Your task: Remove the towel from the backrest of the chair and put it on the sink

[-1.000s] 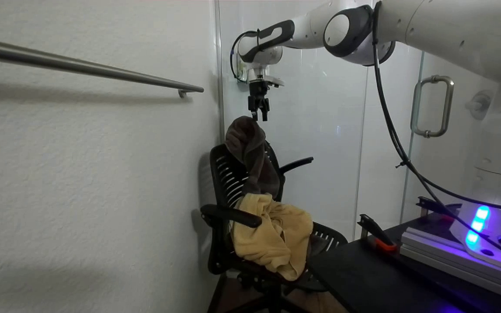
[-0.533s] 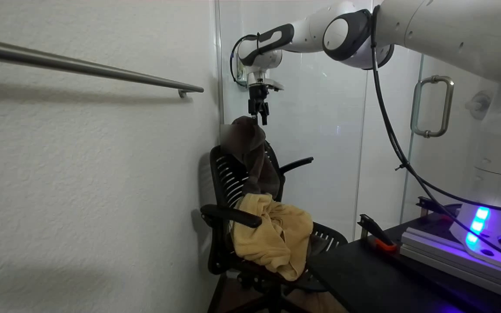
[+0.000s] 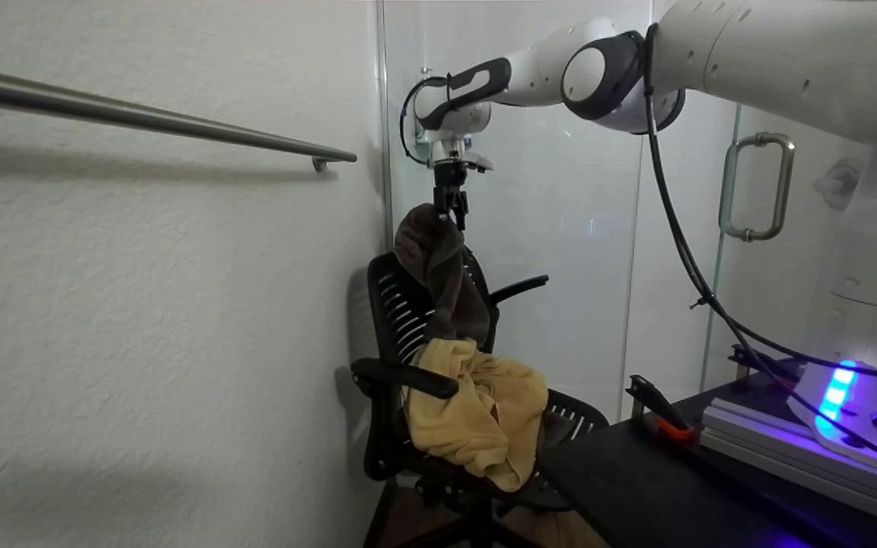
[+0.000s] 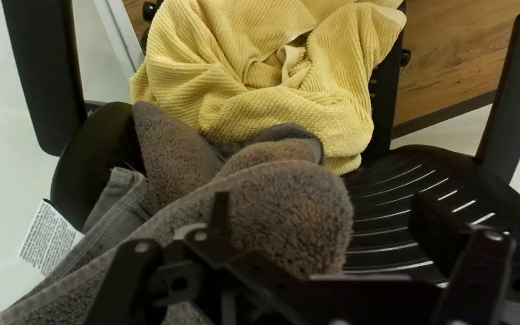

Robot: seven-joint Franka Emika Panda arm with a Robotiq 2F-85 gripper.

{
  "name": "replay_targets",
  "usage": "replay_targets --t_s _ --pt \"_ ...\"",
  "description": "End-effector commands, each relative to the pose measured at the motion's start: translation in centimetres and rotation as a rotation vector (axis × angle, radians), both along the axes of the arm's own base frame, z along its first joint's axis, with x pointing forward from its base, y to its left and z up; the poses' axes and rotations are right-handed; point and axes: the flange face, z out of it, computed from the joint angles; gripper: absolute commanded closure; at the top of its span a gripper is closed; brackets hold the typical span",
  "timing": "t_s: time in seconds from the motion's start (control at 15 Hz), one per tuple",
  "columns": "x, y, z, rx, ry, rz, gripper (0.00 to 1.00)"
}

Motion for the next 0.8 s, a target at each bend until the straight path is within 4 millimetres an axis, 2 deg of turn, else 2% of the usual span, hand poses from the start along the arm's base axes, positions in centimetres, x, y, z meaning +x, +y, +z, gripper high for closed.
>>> replay_targets --t_s 0.0,0.07,0.2,0.73 --pt "0.85 0.5 0.53 -0.048 -0.083 0.024 0.0" --pt "0.99 0.6 0.47 -0.067 -0.098 0.029 0.0" --pt "1.16 0.59 0.35 -0.084 -0.113 0.043 0.27" --pt "1.81 0.43 0.42 -0.083 -0.166 0.049 0.85"
